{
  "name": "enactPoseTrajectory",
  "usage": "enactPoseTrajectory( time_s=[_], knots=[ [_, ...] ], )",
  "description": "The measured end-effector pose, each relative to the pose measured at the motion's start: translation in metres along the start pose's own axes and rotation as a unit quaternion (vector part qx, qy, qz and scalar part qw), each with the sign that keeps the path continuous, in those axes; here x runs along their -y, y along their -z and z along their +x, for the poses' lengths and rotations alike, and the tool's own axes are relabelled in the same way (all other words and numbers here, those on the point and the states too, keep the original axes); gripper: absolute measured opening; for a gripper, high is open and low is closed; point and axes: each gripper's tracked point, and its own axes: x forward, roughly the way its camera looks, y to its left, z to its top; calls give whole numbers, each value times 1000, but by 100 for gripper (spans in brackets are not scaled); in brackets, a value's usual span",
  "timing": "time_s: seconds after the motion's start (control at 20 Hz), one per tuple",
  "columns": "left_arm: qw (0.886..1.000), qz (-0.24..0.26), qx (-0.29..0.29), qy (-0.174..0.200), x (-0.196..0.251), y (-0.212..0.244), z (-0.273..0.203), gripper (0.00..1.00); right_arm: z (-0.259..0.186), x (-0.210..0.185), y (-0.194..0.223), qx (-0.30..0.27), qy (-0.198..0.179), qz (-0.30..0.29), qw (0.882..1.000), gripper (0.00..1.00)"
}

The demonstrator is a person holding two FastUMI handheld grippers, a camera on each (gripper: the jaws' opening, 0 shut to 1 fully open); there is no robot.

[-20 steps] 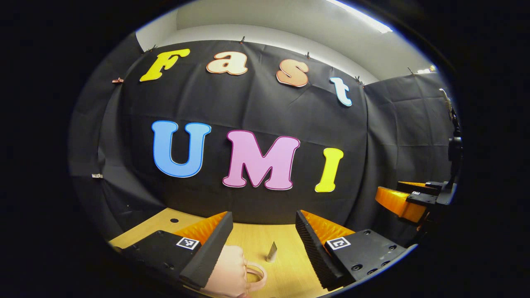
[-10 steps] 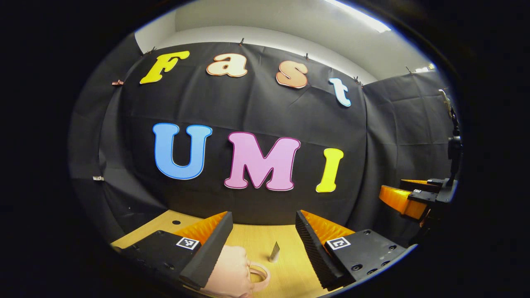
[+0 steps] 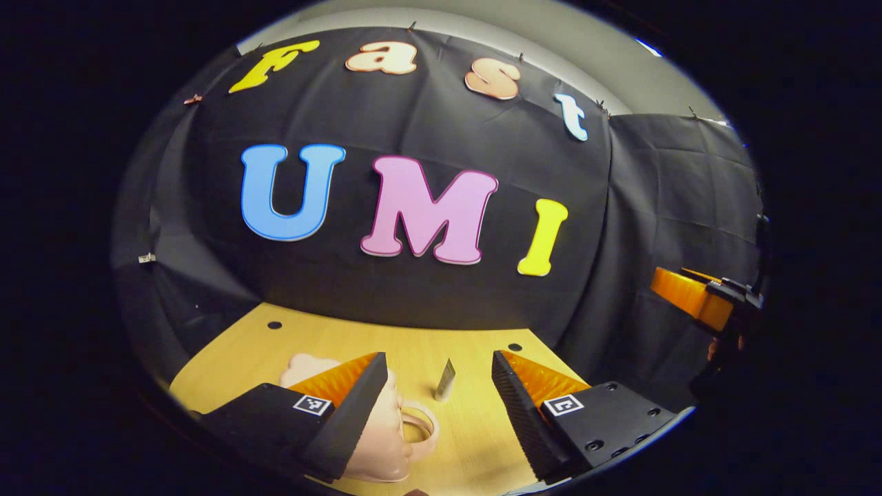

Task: First open the suitcase, pack the skin care products into it, and then close the suitcase.

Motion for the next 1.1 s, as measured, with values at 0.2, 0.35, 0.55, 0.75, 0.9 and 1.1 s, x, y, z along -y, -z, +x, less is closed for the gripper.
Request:
enactPoseTrajectory(
  time_s=[0.2, 0.35, 0.55, 0.75, 0.9, 1.1],
  knots=[
    [996, -1, -93, -5, 12, 51, 40, 96, -3, 31, 5, 8, -1, -33, 999, 96],
    [985, -14, -175, -6, 17, 95, 67, 96, 1, 54, 20, -1, 7, -21, 1000, 96],
    [959, -26, -280, -33, 12, 149, 96, 97, 12, 90, 45, -21, 25, -6, 999, 96],
    [934, -16, -349, -69, -7, 187, 128, 96, 23, 122, 69, -42, 36, 16, 998, 96],
    [912, -2, -396, -102, -21, 215, 141, 97, 36, 139, 80, -48, 38, 25, 998, 96],
    [896, -5, -431, -105, -22, 244, 162, 89, 50, 155, 95, -62, 36, 34, 997, 94]
  ],
)
